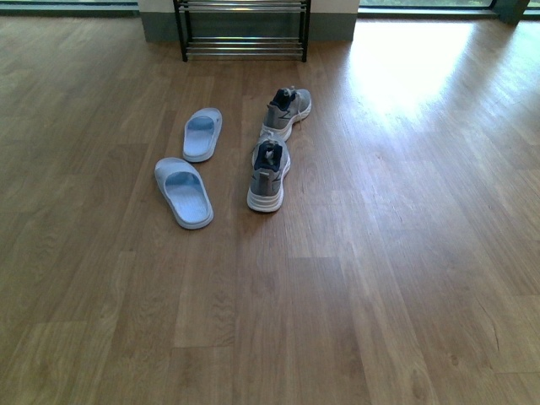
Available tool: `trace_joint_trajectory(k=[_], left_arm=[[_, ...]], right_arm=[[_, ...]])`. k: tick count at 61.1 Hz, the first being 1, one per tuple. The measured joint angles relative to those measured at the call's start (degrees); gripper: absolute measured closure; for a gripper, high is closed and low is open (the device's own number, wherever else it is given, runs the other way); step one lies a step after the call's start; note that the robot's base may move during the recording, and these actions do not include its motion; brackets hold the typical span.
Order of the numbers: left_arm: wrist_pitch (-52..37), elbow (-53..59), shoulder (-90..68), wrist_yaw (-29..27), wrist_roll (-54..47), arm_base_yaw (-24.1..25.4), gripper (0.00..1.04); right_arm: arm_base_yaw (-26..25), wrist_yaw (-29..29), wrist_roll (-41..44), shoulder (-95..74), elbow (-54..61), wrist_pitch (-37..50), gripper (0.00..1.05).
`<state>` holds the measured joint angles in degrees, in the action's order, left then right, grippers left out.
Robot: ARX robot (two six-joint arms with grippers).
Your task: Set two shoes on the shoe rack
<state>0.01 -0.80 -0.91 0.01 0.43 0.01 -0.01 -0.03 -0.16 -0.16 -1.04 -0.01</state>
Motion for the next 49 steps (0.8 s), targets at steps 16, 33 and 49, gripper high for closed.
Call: trace_joint_trajectory(k=[16, 33, 49], left_arm=[[0.0, 0.0, 0.0, 0.0, -0.02, 0.0, 0.09], [0.0, 0.0, 0.0, 0.0, -0.02, 0.0, 0.09], [0.0, 0.0, 0.0, 0.0, -0.02, 0.0, 0.09]], right_arm=[[0.0, 0.0, 0.0, 0.0, 0.0, 0.0, 0.09], [0.0, 0.02, 0.0, 0.0, 0.0, 0.0, 0.09], [0.0, 0.0, 0.0, -0.02, 0.0, 0.0, 0.09]])
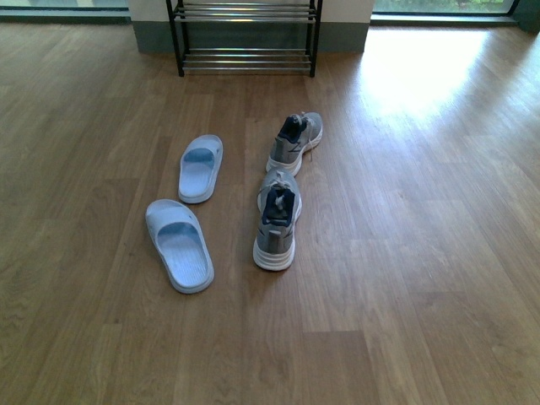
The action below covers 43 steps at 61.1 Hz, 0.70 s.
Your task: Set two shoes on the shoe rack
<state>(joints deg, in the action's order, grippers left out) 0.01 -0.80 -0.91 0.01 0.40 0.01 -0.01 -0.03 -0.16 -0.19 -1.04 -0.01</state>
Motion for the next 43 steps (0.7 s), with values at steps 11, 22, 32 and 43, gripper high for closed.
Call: trace_joint_trajectory(k=[11, 22, 32, 43], left_arm=[[0.0, 0.0, 0.0, -0.02, 0.0, 0.0, 0.09], [0.0, 0.0, 0.0, -0.02, 0.0, 0.0, 0.09], [0.0, 0.0, 0.0, -0.02, 0.02, 0.0, 0.09], [0.0, 0.0, 0.0, -0.02, 0.02, 0.0, 0.09]], right_arm=[[0.0, 0.07, 0.0, 0.04, 0.0, 0.0, 0.09], [0.0, 0.07, 0.0, 0.02, 0.0, 0.0, 0.09], [0.0, 0.04, 0.0, 0.04, 0.0, 0.0, 0.09], [0.0, 0.04, 0.0, 0.02, 0.0, 0.0, 0.09]])
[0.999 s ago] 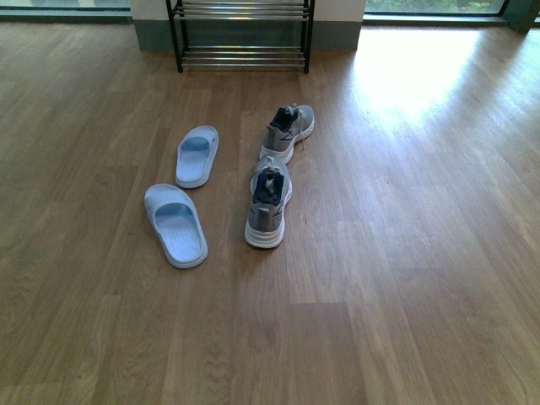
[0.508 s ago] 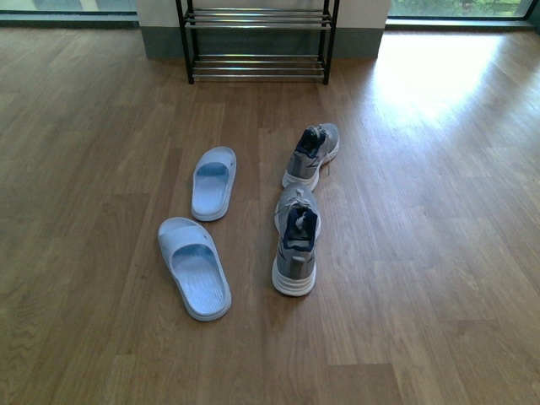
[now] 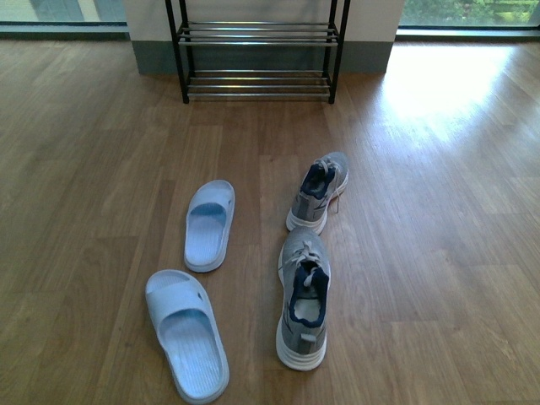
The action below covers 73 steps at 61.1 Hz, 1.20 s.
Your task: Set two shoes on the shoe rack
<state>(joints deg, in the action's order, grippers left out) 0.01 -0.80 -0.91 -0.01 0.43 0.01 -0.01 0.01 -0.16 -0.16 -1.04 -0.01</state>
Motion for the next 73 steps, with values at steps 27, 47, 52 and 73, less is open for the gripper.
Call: trace_joint_trajectory(k=[27, 47, 52, 73], left_arm=[[0.0, 0.0, 0.0, 0.0, 0.0, 0.0, 0.09], [0.0, 0.0, 0.0, 0.0, 0.0, 0.0, 0.09], [0.0, 0.0, 0.0, 0.0, -0.02, 0.0, 0.09], [0.0, 0.0, 0.0, 0.0, -0.02, 0.0, 0.09]], right_arm=[[0.0, 0.0, 0.0, 0.0, 0.0, 0.0, 0.09], [0.0, 0.0, 0.0, 0.0, 0.0, 0.0, 0.09], [0.0, 0.0, 0.0, 0.0, 0.0, 0.0, 0.09], [0.0, 0.0, 0.0, 0.0, 0.0, 0.0, 0.09]])
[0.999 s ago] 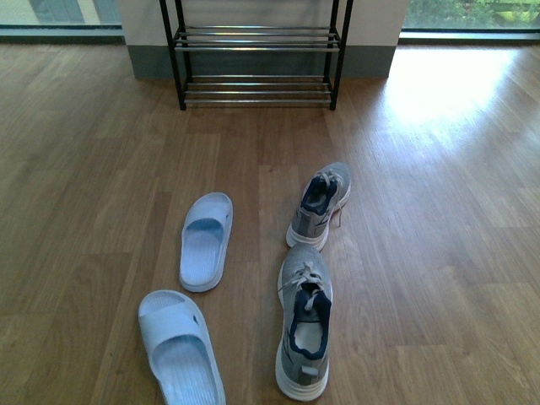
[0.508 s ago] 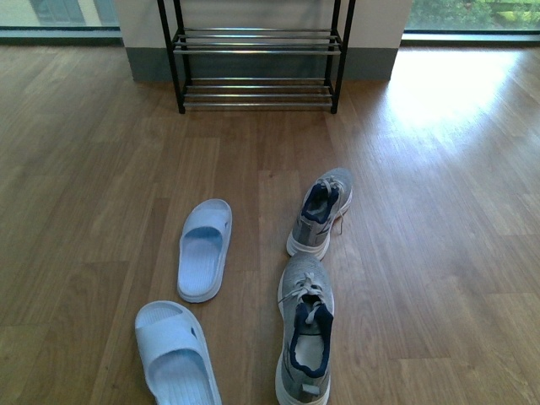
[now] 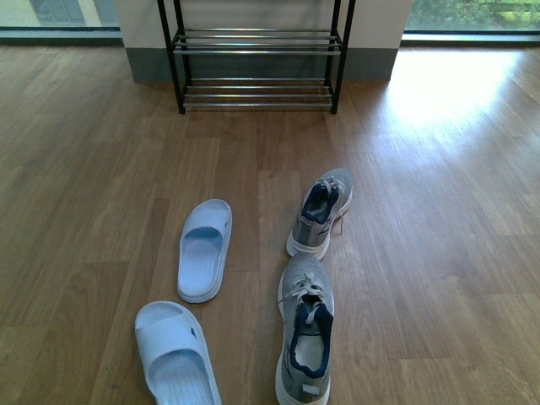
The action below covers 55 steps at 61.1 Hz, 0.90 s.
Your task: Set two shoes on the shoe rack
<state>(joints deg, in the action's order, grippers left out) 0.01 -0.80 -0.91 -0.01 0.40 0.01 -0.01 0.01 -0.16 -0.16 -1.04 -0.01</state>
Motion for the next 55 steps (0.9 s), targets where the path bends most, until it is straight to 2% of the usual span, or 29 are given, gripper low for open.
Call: trace_joint_trajectory(k=[55], left_arm=[[0.0, 0.0, 0.0, -0.02, 0.02, 0.0, 0.09]], right_arm=[[0.0, -0.09, 0.0, 0.02, 0.0, -0.02, 0.09]])
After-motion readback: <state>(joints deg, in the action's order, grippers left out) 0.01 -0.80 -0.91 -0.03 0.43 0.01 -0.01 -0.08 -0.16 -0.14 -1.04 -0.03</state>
